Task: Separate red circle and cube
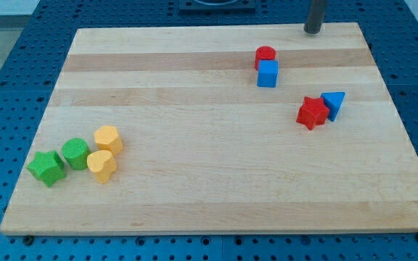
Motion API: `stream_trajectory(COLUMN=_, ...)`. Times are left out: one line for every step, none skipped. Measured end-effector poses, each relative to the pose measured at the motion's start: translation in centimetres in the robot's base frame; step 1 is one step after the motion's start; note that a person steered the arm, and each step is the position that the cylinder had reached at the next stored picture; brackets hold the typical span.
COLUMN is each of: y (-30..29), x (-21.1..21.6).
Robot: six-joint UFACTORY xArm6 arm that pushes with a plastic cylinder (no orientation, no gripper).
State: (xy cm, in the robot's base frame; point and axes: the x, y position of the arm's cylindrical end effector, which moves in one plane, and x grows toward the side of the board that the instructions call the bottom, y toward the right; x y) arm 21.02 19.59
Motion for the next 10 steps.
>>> stream_trajectory(y=1.8, x=0.0)
stream_trajectory(y=3.8, x=0.0)
stream_trajectory(y=5.8, x=0.0)
stream_trajectory(y=8.7, x=0.8)
stream_trajectory(y=0.7, x=-0.4)
stream_trajectory(y=-4.3, x=3.6)
stream_trajectory(y=-6.9, x=7.0)
stream_trajectory(y=-7.2, x=7.1)
stream_trajectory(y=-7.7, x=6.6)
stream_trajectory(y=-10.7, x=6.5)
